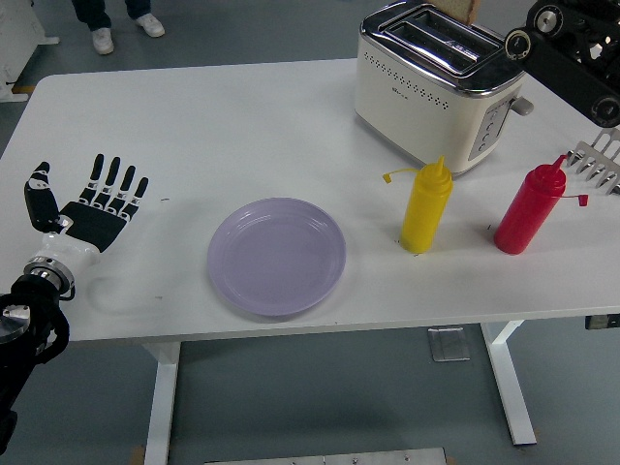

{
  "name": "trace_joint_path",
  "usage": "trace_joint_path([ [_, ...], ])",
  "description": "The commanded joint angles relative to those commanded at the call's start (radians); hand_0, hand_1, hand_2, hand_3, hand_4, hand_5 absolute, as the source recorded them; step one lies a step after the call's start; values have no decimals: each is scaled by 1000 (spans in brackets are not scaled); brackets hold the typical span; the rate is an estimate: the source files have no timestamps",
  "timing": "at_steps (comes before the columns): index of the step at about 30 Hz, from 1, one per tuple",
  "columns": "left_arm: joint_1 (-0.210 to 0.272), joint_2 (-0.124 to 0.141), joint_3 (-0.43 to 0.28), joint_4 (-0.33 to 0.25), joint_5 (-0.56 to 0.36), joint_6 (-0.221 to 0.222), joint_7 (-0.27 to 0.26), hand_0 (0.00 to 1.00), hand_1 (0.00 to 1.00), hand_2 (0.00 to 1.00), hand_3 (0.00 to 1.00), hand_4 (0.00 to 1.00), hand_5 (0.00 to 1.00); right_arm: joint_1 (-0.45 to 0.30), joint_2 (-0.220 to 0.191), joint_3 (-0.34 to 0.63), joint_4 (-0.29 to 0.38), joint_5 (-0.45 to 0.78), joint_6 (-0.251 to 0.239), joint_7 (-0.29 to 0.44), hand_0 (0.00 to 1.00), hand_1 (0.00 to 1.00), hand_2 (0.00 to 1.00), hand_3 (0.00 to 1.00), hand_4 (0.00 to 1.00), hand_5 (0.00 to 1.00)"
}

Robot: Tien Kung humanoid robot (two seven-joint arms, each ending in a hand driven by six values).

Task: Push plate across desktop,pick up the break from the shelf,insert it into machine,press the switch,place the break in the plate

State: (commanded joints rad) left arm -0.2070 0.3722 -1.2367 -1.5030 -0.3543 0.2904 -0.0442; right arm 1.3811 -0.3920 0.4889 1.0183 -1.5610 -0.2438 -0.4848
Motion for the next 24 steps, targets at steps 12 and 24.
trace_joint_path([
  [12,0,-2,-5,1,-10,-7,4,782,737,689,703,764,998,-26,-64,30,255,131,54,-51,303,406,351,356,370,2],
  [24,0,-3,-10,2,-12,-9,6,782,739,698,713,777,998,-26,-79,32,477,403,131,-144,296,399,346,358,374,2],
])
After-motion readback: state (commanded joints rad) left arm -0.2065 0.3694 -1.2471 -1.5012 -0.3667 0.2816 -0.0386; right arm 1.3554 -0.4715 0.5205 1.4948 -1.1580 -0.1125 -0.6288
